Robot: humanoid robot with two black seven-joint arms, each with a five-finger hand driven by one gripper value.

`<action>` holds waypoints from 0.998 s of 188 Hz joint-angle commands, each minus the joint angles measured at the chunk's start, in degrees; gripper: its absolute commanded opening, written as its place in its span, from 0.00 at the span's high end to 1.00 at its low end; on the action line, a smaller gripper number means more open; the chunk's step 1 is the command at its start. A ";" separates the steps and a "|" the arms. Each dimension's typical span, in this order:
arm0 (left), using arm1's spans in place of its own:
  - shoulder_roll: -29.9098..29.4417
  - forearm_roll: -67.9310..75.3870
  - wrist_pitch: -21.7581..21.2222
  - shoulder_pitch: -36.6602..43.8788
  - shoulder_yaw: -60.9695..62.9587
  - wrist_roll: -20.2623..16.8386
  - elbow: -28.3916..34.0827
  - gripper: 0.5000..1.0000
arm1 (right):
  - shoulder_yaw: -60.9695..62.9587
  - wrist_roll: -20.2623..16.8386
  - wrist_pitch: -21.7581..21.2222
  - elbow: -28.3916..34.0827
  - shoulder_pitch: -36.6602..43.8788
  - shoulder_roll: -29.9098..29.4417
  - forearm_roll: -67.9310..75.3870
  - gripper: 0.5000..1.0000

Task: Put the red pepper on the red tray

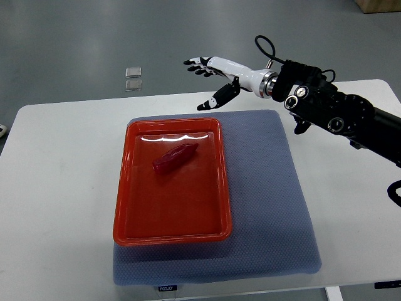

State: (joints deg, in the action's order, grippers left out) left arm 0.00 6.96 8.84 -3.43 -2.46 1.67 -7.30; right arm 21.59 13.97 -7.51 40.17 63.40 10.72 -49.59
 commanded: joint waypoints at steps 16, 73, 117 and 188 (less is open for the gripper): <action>0.00 -0.01 -0.05 0.00 0.00 0.00 0.00 0.00 | 11.27 0.00 0.13 -1.14 -6.44 0.62 11.79 0.20; 0.00 -0.01 -0.05 0.00 0.00 0.00 0.00 0.00 | 24.28 -0.09 0.39 -1.32 -16.02 -0.09 25.07 0.20; 0.00 -0.01 0.03 0.00 0.00 0.00 0.00 0.00 | 25.08 -0.61 0.48 -1.41 -20.07 0.09 40.89 0.20; 0.00 -0.01 0.03 0.00 0.00 0.00 0.00 0.00 | 27.98 2.29 -0.49 -1.58 -22.44 0.00 46.16 0.17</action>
State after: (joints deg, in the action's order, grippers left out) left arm 0.00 6.94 8.84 -3.43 -2.46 1.67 -7.30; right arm 48.70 15.17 -7.86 38.76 41.33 10.77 -3.43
